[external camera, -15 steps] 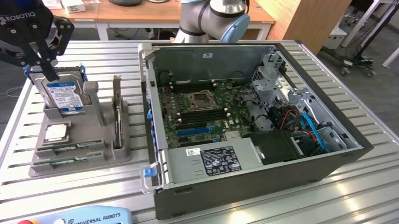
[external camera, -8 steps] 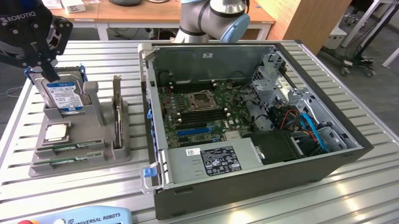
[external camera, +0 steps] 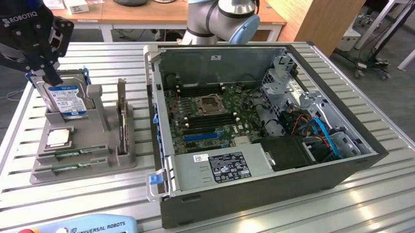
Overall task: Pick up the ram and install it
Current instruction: 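Pick up the ram and move it above insertion slot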
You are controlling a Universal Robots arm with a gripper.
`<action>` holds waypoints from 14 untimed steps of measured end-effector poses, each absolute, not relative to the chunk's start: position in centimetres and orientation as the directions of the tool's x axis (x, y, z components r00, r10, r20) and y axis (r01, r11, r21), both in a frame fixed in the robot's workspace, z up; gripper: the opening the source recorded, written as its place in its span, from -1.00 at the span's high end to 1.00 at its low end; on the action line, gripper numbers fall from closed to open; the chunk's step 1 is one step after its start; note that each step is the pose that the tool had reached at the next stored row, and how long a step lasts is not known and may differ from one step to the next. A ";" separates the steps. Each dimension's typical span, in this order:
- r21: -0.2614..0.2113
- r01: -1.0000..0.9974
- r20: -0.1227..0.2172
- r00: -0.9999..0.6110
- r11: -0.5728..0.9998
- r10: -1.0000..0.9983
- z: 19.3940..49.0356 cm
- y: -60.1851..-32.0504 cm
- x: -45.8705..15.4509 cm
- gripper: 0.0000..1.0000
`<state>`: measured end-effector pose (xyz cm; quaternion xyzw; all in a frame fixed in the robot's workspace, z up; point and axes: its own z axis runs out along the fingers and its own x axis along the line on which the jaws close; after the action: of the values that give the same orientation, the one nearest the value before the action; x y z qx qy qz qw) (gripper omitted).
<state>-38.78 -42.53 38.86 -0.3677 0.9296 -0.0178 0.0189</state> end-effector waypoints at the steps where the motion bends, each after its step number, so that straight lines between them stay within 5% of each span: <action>1: -0.049 -0.694 -0.020 -0.718 0.718 -0.695 38.9 -42.5 -38.8 0.80; 14: -0.084 -0.805 0.021 -0.591 0.588 -0.806 38.8 -42.5 -38.8 0.80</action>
<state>-38.78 -42.54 38.84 -0.4521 0.8909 -0.0422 0.0099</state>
